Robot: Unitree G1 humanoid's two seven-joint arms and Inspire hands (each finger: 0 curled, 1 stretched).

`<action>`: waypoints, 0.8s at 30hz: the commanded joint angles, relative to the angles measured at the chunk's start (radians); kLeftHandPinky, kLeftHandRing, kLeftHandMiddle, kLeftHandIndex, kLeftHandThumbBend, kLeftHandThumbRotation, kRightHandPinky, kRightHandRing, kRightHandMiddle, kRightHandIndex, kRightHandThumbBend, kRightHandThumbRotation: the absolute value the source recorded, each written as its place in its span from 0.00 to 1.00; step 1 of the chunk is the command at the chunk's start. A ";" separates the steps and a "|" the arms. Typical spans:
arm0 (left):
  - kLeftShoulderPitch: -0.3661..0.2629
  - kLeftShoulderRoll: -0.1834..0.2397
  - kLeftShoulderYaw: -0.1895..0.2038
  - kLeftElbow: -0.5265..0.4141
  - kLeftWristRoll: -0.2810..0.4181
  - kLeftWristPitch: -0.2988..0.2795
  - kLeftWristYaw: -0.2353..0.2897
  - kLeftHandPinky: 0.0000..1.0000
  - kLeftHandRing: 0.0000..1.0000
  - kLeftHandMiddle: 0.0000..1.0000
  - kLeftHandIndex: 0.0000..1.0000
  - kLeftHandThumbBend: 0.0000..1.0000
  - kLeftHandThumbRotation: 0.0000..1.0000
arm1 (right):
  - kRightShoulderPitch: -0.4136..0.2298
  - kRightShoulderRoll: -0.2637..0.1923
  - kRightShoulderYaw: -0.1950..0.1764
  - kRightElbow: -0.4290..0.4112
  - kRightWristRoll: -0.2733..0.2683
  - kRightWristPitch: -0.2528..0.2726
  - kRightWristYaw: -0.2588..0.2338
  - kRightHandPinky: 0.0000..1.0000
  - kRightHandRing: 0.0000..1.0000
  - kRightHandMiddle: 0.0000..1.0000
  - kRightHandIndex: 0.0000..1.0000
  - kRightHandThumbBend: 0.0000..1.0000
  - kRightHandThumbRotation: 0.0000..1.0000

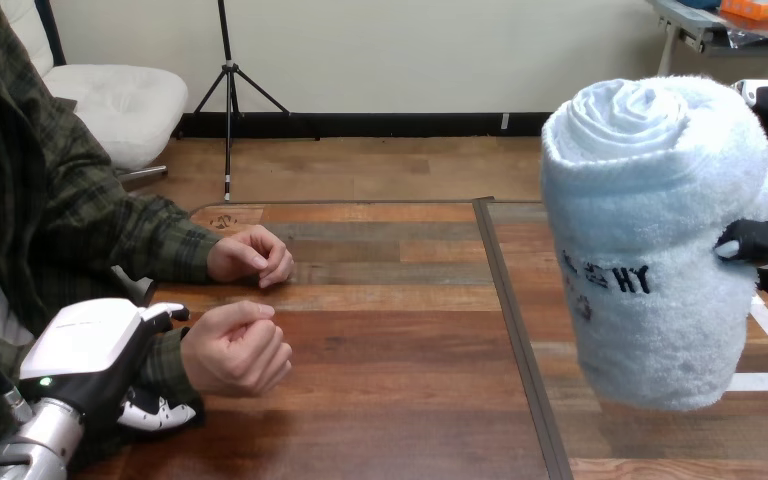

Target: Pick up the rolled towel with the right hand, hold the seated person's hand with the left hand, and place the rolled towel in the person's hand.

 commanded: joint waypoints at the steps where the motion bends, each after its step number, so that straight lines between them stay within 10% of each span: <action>1: -0.011 -0.049 -0.017 0.041 -0.021 -0.003 0.008 0.63 0.68 0.74 0.76 1.00 0.18 | -0.064 -0.015 -0.021 -0.033 0.022 -0.006 -0.002 0.13 0.20 0.25 0.29 0.73 0.00; 24: -0.003 -0.069 -0.022 0.059 -0.059 -0.022 0.038 0.45 0.49 0.53 0.56 0.89 0.00 | -0.061 -0.018 -0.025 -0.038 0.020 0.002 -0.007 0.13 0.19 0.25 0.28 0.73 0.00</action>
